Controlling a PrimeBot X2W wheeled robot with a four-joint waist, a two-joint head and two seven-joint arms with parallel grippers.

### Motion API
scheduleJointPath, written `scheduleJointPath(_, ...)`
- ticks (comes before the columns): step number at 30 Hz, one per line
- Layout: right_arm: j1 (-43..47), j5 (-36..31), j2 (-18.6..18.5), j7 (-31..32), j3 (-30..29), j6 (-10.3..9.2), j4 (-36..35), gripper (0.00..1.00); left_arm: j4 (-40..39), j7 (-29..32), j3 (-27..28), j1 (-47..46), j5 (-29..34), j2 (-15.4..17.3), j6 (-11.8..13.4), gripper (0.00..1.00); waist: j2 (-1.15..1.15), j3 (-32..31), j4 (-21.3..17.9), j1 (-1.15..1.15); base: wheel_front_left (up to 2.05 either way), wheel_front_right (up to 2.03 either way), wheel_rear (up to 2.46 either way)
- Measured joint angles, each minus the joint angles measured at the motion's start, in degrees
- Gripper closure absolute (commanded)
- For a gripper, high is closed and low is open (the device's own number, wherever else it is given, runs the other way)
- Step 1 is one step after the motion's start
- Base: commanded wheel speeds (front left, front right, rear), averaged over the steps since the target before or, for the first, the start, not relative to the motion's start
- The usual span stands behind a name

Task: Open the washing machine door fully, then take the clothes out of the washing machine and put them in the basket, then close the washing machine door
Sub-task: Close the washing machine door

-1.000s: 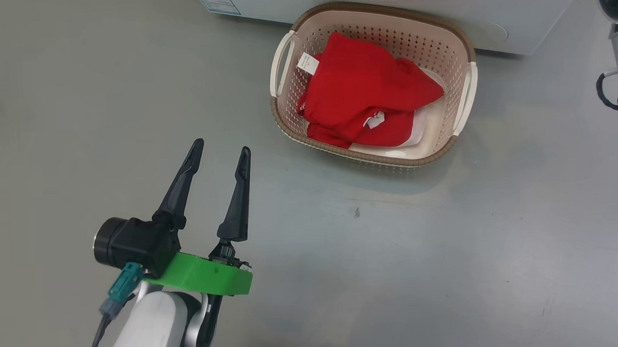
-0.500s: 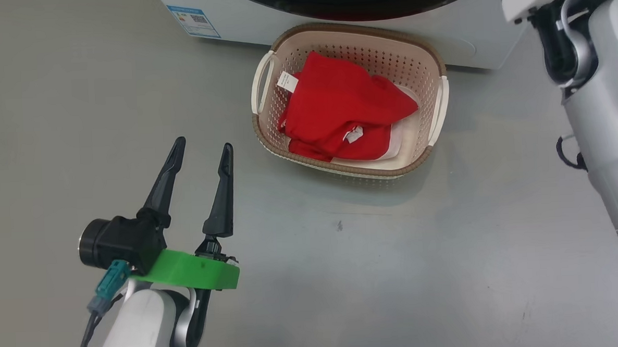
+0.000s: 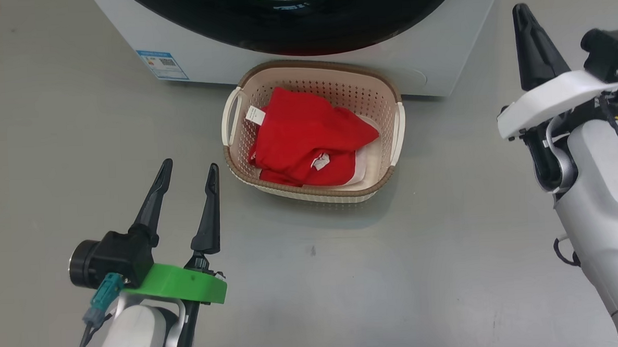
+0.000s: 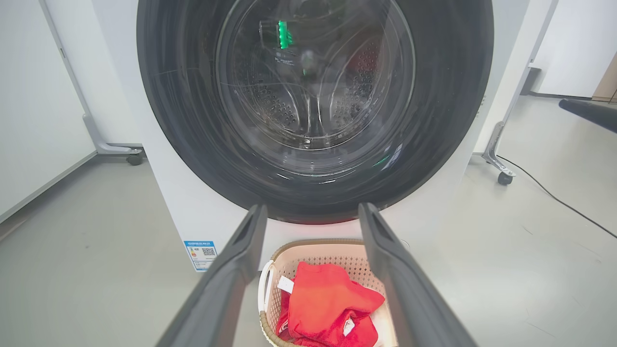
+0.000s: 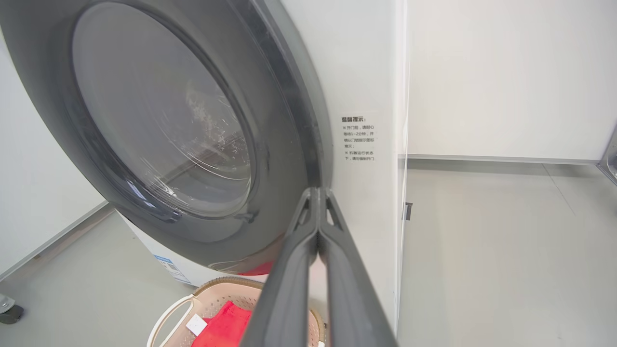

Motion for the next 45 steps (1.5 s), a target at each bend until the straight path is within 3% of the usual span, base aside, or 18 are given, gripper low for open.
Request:
scheduleJointPath(1,1.0,-0.07,0.0,0.0,-0.02,-0.45,-0.25,0.67,0.12,0.0,0.05,0.19,0.01,0.2,0.0,0.0,0.0,-0.39,-0.39,0.0,0.0,0.0,0.0)
scheduleJointPath(2,1.9,-0.22,-0.02,0.0,-0.11,-0.85,-0.54,0.5,0.3,0.0,0.07,0.35,0.01,0.41,0.0,0.0,0.0,-0.79,-0.78,0.0,0.0,0.0,0.0)
scheduleJointPath(3,2.79,-0.24,-0.02,-0.03,-0.29,-0.92,-0.86,0.13,0.52,0.0,0.08,0.52,0.01,0.55,0.0,0.0,0.0,-1.2,-1.15,0.0,0.0,0.0,0.0)
scheduleJointPath(4,3.61,-0.47,-0.03,-0.07,-0.37,-1.03,-1.09,0.0,0.75,0.0,0.08,0.7,0.01,0.65,0.0,0.0,0.0,-1.62,-1.51,0.0,0.0,0.0,0.0)
scheduleJointPath(12,10.79,-1.25,0.67,-0.49,-1.56,-3.46,-2.18,0.0,2.74,0.0,-0.01,2.33,0.01,0.89,-0.53,0.0,0.0,-5.05,-3.53,0.0,0.0,0.0,0.0)
scheduleJointPath(25,23.74,-2.88,3.34,-0.49,-5.56,-7.93,-9.91,0.0,5.27,0.0,0.07,7.12,-0.05,1.63,-0.58,0.0,0.0,-12.07,-6.3,0.0,0.0,0.0,0.0)
scheduleJointPath(33,31.52,-4.97,3.69,-0.49,-6.47,-9.44,-13.76,0.0,5.99,0.0,0.02,9.67,-0.14,2.47,-0.59,0.0,0.0,-15.88,-7.67,0.0,0.0,0.0,0.0)
scheduleJointPath(45,40.13,-6.35,5.46,-0.49,-5.22,-9.95,-19.45,0.0,5.37,0.1,0.14,11.89,-0.59,2.82,-0.59,0.0,0.0,-19.41,-8.31,0.0,0.0,0.0,0.0)
